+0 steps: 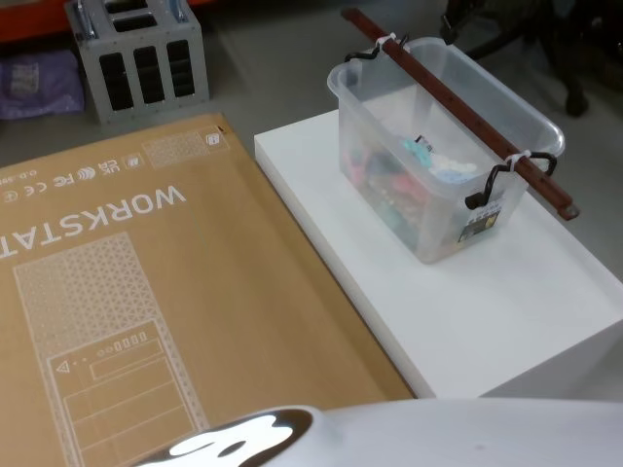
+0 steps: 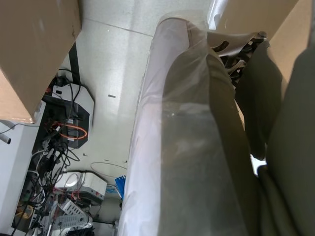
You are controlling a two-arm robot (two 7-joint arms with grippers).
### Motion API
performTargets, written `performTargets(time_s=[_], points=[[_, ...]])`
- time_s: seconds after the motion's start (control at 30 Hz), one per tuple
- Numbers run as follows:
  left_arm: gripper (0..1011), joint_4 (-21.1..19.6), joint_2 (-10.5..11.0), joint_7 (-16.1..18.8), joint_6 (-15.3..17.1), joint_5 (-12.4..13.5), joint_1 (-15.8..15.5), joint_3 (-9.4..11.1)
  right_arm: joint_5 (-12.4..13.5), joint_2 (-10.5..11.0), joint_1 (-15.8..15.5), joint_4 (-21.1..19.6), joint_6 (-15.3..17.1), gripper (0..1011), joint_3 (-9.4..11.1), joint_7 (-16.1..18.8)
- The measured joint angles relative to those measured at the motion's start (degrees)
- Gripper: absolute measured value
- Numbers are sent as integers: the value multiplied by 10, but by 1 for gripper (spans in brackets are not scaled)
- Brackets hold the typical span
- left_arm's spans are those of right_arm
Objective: Use one hand to grasp the basket and place it at the designated location.
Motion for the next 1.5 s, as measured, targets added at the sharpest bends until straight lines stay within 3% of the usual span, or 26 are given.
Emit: performTargets(time_s=[1.5], points=[[0,0,0,0,0,0,0,0,0,0,0,0,0,1000,0,0]])
